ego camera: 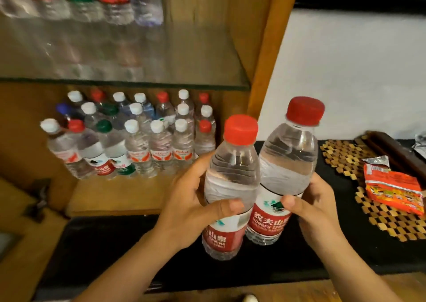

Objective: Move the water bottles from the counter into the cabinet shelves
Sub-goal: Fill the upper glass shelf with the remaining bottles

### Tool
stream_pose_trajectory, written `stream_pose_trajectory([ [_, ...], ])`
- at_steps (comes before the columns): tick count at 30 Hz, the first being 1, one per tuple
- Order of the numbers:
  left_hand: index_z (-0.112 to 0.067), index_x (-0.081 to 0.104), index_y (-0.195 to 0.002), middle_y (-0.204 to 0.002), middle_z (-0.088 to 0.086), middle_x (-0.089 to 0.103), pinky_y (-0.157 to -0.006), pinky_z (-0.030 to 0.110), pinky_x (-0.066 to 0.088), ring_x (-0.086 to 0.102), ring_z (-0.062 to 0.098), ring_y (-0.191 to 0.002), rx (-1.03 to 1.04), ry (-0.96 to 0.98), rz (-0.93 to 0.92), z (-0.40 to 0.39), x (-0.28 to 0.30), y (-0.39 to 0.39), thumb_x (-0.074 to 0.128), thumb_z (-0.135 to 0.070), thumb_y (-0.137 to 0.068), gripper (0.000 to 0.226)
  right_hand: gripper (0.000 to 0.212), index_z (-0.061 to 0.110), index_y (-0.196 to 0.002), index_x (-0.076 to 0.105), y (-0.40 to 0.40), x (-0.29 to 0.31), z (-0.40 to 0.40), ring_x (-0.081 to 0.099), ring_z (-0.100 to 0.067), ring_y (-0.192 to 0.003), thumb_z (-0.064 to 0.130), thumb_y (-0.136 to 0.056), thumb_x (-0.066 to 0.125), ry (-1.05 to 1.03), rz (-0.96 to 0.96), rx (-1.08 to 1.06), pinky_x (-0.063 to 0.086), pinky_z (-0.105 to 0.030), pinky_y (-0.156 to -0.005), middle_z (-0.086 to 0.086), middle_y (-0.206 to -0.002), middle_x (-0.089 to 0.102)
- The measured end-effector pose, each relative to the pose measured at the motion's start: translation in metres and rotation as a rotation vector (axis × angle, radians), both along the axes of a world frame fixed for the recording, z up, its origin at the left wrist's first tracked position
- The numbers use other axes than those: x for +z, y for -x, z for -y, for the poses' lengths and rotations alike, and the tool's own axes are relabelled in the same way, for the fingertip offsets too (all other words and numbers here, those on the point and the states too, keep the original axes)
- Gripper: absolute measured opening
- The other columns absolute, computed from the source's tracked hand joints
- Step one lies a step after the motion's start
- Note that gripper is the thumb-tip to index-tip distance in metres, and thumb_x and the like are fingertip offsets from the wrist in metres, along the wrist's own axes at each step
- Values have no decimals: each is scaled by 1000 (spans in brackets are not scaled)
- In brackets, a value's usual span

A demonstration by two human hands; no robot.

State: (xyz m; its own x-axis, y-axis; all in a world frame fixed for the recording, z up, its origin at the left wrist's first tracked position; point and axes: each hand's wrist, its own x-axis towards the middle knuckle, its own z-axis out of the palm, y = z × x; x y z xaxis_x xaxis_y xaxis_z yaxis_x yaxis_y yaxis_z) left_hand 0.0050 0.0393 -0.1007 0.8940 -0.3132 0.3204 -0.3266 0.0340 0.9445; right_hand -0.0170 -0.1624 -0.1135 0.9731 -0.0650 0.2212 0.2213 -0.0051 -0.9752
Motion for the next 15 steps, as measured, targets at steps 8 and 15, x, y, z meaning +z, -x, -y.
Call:
stream_pose_trajectory([
  [8, -28, 60, -107, -96, -17, 71, -71, 17, 52, 68, 6, -91, 82, 86, 308, -87, 104, -10, 67, -62, -65, 55, 48, 34, -95, 71, -8, 100, -104, 70, -9, -87, 58, -54, 77, -103, 307, 56, 55, -20, -67, 12, -95, 73],
  [15, -19, 60, -107, -92, -12, 71, -73, 41, 57, 69, 10, -86, 248, 32, 473, -121, 176, -38, 64, -55, -67, 53, 46, 27, -97, 70, -37, 172, -143, 70, -20, -91, 50, -59, 77, -91, 376, 28, 55, -23, -68, 1, -99, 73],
])
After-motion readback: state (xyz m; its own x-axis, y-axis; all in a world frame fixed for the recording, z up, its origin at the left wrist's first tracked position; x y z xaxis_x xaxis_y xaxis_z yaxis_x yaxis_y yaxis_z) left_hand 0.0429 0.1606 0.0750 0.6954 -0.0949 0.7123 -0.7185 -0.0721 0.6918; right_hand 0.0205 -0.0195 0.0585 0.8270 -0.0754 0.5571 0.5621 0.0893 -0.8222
